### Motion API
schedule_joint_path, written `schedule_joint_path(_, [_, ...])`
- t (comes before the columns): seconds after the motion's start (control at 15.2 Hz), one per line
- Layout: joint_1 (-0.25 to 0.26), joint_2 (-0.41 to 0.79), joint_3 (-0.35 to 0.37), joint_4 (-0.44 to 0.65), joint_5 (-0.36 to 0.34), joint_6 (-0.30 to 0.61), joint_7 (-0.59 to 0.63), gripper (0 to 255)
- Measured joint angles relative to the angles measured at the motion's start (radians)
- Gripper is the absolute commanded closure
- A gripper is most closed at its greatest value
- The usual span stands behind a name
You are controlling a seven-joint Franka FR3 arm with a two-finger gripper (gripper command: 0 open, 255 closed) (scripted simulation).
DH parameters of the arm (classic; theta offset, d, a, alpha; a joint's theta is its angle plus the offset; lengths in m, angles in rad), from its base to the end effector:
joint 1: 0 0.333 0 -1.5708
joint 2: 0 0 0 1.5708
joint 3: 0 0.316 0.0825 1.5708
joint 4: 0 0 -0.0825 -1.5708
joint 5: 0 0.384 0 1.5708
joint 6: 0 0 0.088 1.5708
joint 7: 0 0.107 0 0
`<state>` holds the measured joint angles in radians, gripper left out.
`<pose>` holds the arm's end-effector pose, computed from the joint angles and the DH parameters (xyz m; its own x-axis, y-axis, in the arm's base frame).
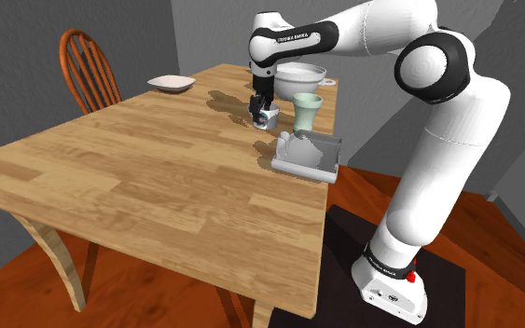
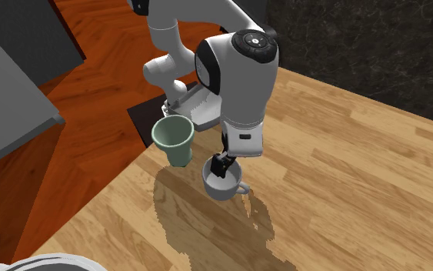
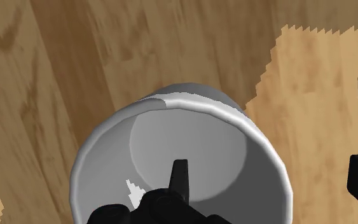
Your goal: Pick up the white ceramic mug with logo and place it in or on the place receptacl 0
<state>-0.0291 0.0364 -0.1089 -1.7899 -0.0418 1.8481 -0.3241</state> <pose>0.5708 -0.0818 0.5237 0.9806 0.1961 0.0065 0.1956 -0.9795 0.0490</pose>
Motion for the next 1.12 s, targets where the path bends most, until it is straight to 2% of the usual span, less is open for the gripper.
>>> schedule_joint_path(0.4, [0.0,0.002,0.0,-0.004,0.0,0.007,-0.001,0])
schedule_joint_path(0.46, [0.0,0.002,0.0,-0.004,0.0,0.007,-0.001,255])
schedule_joint_path(1.12, [0.0,0.002,0.0,-0.004,0.0,0.007,-0.001,255])
